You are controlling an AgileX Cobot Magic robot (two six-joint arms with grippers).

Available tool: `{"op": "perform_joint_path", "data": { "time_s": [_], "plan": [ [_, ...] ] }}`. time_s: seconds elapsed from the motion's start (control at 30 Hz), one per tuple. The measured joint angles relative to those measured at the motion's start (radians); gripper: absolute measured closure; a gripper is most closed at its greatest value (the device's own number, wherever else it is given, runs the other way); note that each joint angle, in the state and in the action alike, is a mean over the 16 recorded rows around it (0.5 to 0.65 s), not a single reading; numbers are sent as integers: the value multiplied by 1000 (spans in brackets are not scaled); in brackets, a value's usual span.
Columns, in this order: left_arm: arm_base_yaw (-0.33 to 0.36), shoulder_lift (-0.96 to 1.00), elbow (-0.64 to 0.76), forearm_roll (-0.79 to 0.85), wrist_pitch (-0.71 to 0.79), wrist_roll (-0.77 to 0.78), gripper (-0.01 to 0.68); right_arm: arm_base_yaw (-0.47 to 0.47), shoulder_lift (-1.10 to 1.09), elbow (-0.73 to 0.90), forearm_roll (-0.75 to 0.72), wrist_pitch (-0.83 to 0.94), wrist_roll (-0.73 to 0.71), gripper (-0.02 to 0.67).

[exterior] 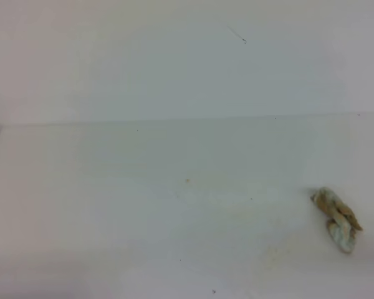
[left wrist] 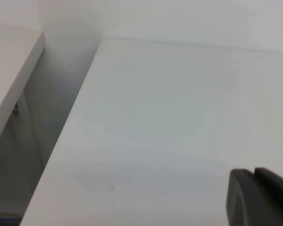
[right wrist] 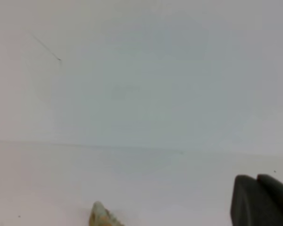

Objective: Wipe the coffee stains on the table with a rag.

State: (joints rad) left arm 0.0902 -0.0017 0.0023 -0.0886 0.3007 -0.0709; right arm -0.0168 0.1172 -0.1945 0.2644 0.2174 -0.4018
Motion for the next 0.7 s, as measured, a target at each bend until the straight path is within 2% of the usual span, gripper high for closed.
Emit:
{"op": "perform_joint_path", "data": {
  "time_s": [0.27,0.7],
  "plan": [
    [0,1,-2,0,6,0,672,-54,-126,172,-36,29,73,648],
    [0,-2,2,0,5,0,672,-59,-130,199,-132,120,202,648]
  ]
}}
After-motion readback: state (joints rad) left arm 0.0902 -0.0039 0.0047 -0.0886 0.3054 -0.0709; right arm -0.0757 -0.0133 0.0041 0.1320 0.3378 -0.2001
